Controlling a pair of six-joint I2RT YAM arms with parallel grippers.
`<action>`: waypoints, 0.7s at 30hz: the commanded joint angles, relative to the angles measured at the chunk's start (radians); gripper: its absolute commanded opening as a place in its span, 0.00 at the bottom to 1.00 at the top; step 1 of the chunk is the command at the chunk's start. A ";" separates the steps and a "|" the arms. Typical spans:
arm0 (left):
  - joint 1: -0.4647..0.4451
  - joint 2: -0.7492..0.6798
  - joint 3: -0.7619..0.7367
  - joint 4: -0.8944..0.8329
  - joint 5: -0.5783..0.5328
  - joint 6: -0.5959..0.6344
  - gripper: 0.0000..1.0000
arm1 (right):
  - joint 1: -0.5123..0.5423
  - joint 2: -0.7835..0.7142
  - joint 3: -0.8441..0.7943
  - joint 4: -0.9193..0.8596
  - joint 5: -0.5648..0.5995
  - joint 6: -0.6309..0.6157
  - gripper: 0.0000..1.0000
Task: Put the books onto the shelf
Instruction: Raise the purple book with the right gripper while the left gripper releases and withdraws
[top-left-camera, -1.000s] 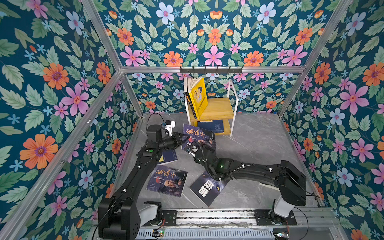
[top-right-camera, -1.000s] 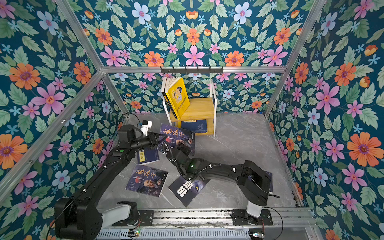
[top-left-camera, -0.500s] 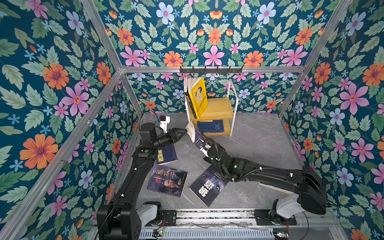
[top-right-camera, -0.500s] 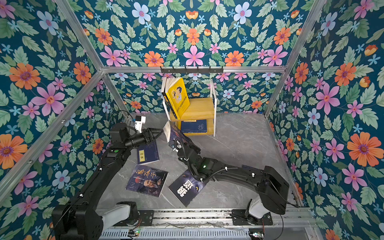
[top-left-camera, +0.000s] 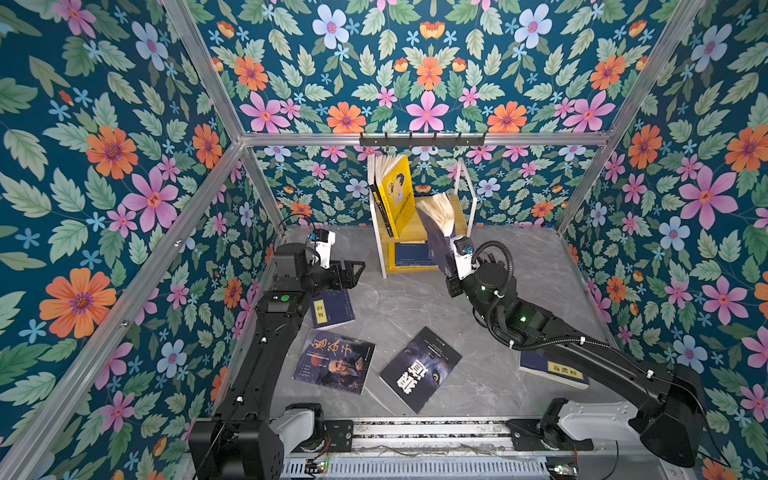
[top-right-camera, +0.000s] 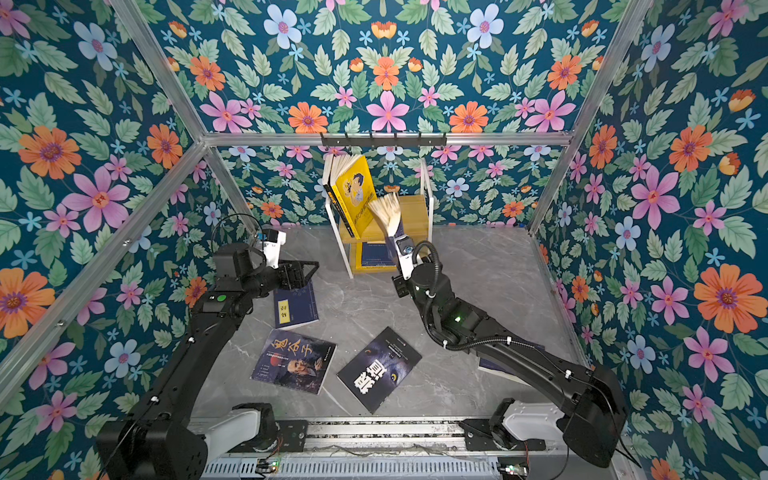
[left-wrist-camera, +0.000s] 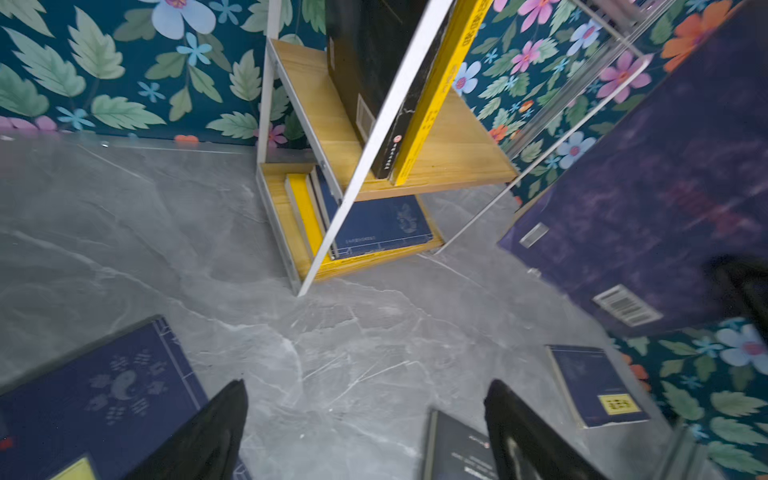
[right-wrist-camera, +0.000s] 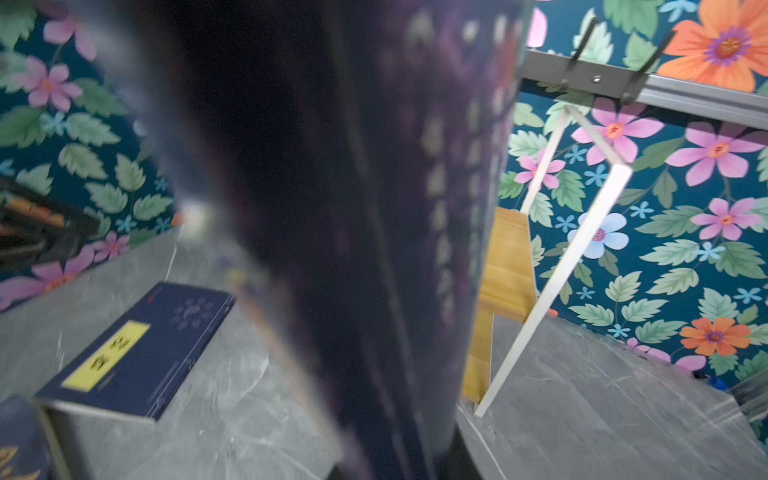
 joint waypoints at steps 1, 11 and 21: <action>0.000 -0.005 0.008 -0.037 -0.090 0.100 0.95 | -0.043 0.044 0.042 0.221 -0.028 0.055 0.00; -0.017 -0.005 0.004 -0.031 -0.082 0.094 0.98 | -0.123 0.371 0.304 0.385 -0.046 0.017 0.00; -0.040 0.009 0.012 -0.038 -0.086 0.101 1.00 | -0.130 0.670 0.527 0.394 -0.088 0.078 0.00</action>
